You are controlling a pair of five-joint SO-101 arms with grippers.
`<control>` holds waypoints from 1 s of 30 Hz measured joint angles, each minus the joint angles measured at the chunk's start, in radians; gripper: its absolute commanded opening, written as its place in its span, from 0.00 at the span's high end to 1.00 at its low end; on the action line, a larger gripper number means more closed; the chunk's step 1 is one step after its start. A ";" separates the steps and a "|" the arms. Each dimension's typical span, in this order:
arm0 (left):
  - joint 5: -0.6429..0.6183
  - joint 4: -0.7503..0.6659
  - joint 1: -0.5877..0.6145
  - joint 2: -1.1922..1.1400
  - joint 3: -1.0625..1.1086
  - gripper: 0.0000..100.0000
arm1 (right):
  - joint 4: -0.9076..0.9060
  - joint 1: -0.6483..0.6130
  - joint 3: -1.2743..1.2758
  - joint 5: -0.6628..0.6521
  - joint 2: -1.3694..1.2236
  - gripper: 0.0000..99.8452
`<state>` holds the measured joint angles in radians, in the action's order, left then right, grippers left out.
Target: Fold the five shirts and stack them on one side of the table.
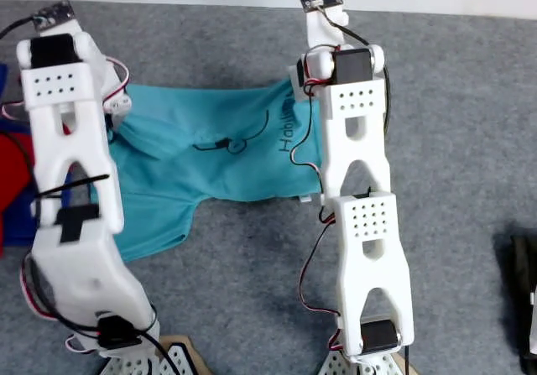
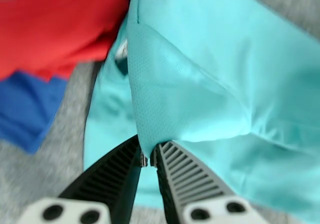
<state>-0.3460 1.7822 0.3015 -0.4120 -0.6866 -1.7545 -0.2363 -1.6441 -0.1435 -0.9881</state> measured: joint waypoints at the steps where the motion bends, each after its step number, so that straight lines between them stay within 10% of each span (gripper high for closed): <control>1: 0.003 0.000 -0.002 0.046 0.055 0.99 | 0.000 0.000 0.000 -0.014 0.002 0.99; 13: 0.100 0.000 0.078 0.255 0.345 0.99 | 0.000 0.003 0.144 -0.077 0.081 0.99; 30: 0.115 0.000 0.100 0.265 0.552 0.99 | 0.103 -0.075 1.201 -0.064 0.792 0.99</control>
<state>-0.2309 1.7822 0.4012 -0.1465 -0.1343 -1.6517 -0.3115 -0.4427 -0.2079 -0.1964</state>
